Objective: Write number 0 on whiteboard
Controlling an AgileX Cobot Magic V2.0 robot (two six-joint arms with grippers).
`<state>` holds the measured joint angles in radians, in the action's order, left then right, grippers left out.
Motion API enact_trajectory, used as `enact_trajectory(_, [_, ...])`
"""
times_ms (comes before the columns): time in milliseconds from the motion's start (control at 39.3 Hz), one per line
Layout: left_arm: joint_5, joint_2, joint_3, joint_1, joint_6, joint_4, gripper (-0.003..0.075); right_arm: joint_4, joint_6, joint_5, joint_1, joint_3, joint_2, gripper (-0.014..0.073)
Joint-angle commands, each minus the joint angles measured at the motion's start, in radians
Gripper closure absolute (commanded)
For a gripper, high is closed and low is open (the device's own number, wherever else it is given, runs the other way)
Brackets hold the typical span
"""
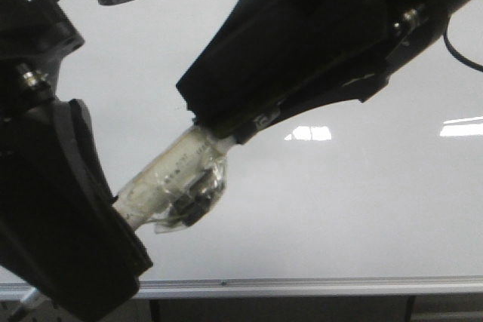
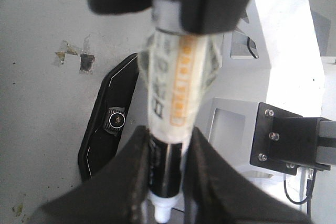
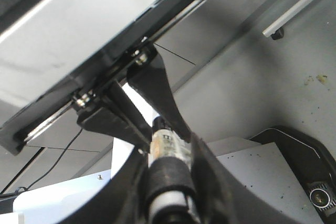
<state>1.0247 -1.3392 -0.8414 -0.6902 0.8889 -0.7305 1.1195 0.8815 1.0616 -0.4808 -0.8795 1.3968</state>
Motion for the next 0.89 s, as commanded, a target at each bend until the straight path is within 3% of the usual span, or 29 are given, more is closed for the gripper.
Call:
enact_trajectory(0, [-0.032,0.030,-0.031,-0.005,0.001,-0.053,0.0739,0.059,0.018,0.080,-0.003,-0.031,-0.025,0.0662])
enact_trajectory(153, [-0.058,0.030,-0.031,-0.005,0.001,-0.053,0.0729,0.059,0.018,0.115,-0.003,-0.031,-0.025,0.0662])
enact_trajectory(229, [-0.058,0.030,-0.031,-0.005,0.001,-0.055,0.0674,0.059,0.018,0.132,-0.003,-0.031,-0.025,0.0662])
enact_trajectory(305, [-0.058,0.030,-0.031,-0.005,0.001,-0.055,0.0559,0.059,0.018,0.140,-0.003,-0.031,-0.025,0.0662])
enact_trajectory(508, [-0.086,0.030,-0.031,-0.005,0.001,-0.067,0.0125,0.059,0.018,0.140,-0.003,-0.031,-0.025,0.0662])
enact_trajectory(559, [-0.093,0.030,-0.031,-0.005,0.001,-0.067,0.0069,0.059,0.018,0.140,-0.003,-0.031,-0.025,0.0662])
enact_trajectory(712, [-0.100,0.030,-0.031,-0.005,0.001,-0.067,0.0047,0.044,0.018,0.145,0.000,-0.031,-0.025,0.0662])
enact_trajectory(864, [-0.100,0.030,-0.031,-0.005,0.001,-0.067,0.0048,-0.067,-0.051,0.160,0.048,-0.036,-0.025,0.0661])
